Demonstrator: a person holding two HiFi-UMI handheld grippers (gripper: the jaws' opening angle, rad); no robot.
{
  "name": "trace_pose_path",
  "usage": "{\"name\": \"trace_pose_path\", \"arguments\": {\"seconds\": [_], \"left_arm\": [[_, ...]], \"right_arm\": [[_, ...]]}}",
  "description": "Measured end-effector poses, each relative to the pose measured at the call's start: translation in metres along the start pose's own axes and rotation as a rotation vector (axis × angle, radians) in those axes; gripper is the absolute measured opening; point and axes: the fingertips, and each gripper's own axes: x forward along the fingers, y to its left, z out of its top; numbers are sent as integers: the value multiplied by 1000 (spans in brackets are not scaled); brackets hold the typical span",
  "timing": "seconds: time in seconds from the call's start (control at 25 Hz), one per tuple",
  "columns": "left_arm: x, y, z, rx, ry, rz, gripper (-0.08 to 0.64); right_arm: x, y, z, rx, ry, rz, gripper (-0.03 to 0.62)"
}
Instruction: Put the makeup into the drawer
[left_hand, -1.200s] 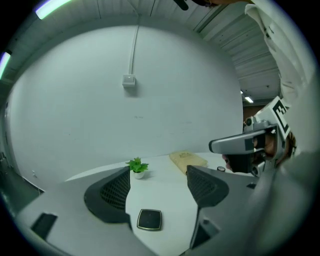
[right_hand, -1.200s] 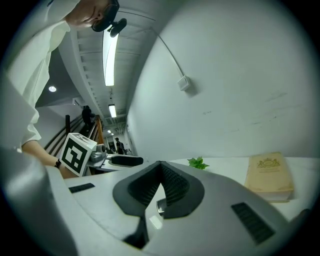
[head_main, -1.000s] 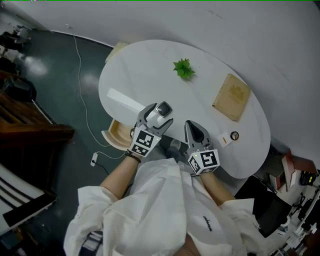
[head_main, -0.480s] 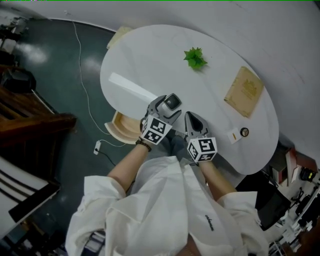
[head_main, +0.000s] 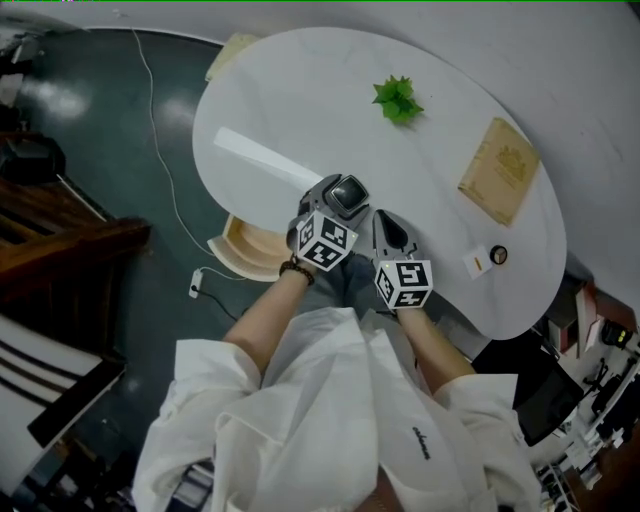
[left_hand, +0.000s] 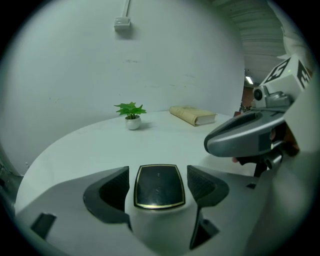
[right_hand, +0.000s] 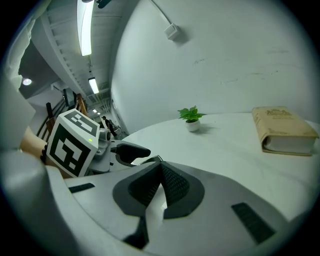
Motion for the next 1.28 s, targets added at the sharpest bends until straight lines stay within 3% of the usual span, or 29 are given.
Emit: {"name": "trace_pose_path", "arguments": {"seconds": [0.32, 0.84, 1.08, 1.28], "left_arm": [[12, 4, -17, -31, 60, 4, 354], [11, 3, -18, -33, 58, -21, 342], [-8, 8, -13, -58, 10, -3, 342], [-53, 18, -21, -101, -31, 23, 342]], "right_arm": [[5, 5, -10, 8, 13, -1, 17], [3, 14, -8, -6, 12, 8, 17], [3, 22, -6, -23, 15, 34, 17], [6, 53, -7, -63, 29, 112, 17]]}}
